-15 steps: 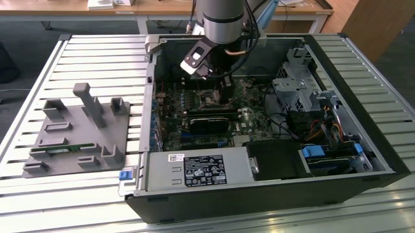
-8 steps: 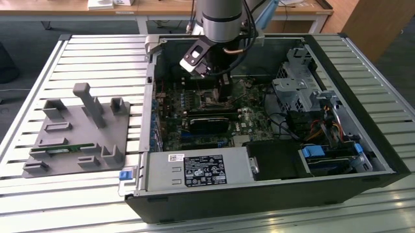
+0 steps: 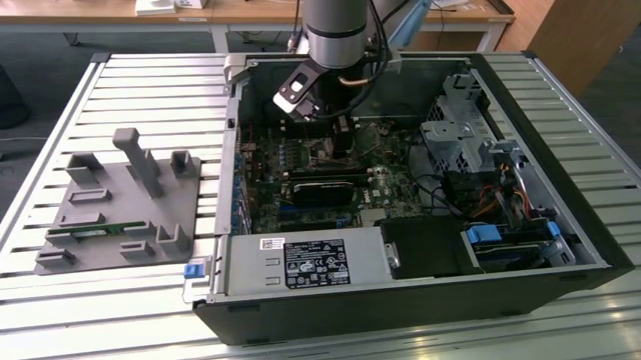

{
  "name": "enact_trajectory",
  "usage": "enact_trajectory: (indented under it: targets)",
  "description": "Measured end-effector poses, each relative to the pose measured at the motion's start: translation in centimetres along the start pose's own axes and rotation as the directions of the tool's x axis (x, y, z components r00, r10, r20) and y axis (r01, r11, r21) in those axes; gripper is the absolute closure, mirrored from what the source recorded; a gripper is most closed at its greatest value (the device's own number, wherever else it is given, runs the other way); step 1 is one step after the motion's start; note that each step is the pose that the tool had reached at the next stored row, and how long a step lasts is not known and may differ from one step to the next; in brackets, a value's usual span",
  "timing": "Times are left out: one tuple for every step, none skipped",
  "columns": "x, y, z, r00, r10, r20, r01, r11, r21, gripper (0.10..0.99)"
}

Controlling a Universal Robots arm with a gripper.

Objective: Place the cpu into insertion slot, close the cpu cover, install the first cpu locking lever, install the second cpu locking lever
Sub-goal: 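Place the cpu into insertion slot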

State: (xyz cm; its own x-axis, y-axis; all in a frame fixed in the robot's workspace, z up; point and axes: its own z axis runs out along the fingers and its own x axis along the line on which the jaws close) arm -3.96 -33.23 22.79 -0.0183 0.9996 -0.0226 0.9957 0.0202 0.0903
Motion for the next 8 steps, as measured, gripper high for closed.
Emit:
enact_trajectory:
  targets:
    - [0.05, -0.07, 0.08, 1.0, 0.0, 0.0001, 0.0, 1.0, 0.0, 0.549]
    - [0.12, -0.12, 0.16, 1.0, 0.0, 0.0002, 0.0, 1.0, 0.0, 0.549]
    - [0.2, -0.15, 0.23, 1.0, 0.0, 0.0002, 0.0, 1.0, 0.0, 0.549]
    - [0.29, -0.2, 0.3, 1.0, 0.0, 0.0002, 0.0, 1.0, 0.0, 0.549]
    - [0.36, -0.23, 0.35, 1.0, 0.0, 0.0, 0.0, 1.0, 0.0, 0.549]
    - [0.41, -0.24, 0.41, 1.0, 0.0, -0.0001, 0.0, 1.0, 0.0, 0.549]
    - [0.45, -0.26, 0.46, 1.0, 0.0, -0.0002, 0.0, 1.0, 0.0, 0.549]
    - [0.52, -0.26, 0.51, 1.0, 0.001, 0.0001, -0.001, 1.0, 0.0, 0.549]
